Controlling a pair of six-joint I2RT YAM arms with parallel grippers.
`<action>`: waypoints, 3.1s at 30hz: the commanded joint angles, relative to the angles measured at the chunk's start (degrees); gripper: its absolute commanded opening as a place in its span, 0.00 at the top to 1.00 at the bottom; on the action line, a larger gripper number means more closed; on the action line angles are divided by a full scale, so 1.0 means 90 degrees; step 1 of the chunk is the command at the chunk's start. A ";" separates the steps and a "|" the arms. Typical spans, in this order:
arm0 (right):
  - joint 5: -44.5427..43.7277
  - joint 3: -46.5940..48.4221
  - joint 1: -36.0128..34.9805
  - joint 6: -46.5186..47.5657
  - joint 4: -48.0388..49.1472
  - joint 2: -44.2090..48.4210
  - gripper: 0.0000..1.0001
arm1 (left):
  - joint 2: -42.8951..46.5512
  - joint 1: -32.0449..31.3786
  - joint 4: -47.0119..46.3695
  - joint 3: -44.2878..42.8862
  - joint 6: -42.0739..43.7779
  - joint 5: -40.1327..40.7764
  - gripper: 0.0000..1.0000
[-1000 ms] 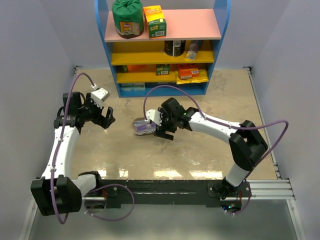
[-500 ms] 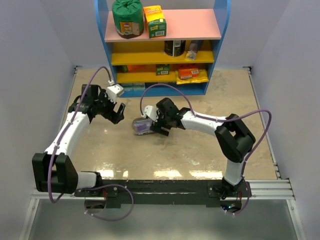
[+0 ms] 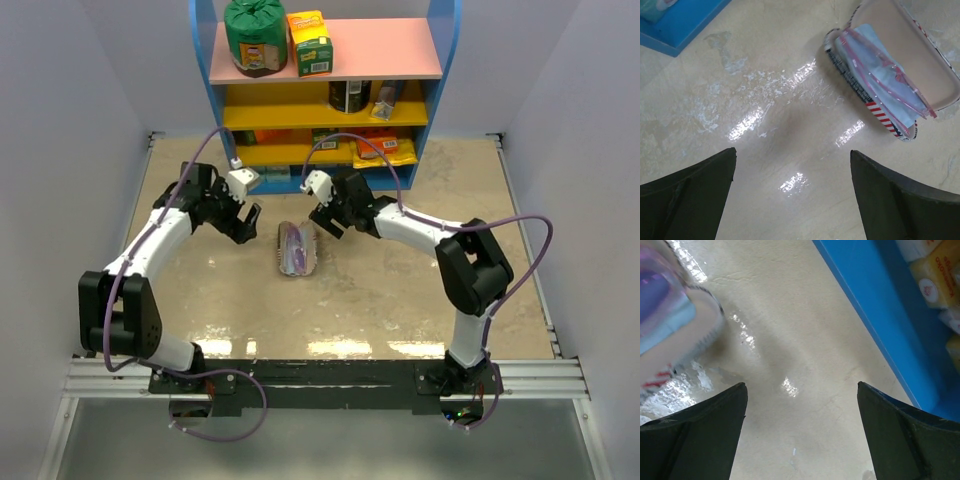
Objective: Organize the sunglasses
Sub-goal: Rotate the case with sunglasses to the center of the board, then close the case with sunglasses at the center of the board.
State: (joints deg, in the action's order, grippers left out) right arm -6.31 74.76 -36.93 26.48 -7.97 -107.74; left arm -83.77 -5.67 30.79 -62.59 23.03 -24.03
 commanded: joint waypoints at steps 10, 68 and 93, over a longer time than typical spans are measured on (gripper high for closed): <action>0.1110 0.0326 0.0294 -0.0364 -0.0873 0.0478 0.14 | -0.1200 -0.0825 -0.0462 -0.0253 -0.0468 0.0229 0.05; 0.4509 0.0687 0.0167 0.0066 -0.1743 -0.0168 0.32 | -0.2284 -0.2182 -0.0218 -0.0556 -0.0498 0.0044 0.43; 0.4802 0.0463 0.0128 -0.0481 -0.1146 -0.0050 0.29 | -0.2255 -0.2700 -0.0071 -0.0624 -0.0362 -0.0435 0.44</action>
State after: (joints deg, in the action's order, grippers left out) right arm 33.04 78.72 -34.50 24.14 -27.77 -111.00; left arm -104.03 -25.87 29.65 -66.48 19.20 -18.61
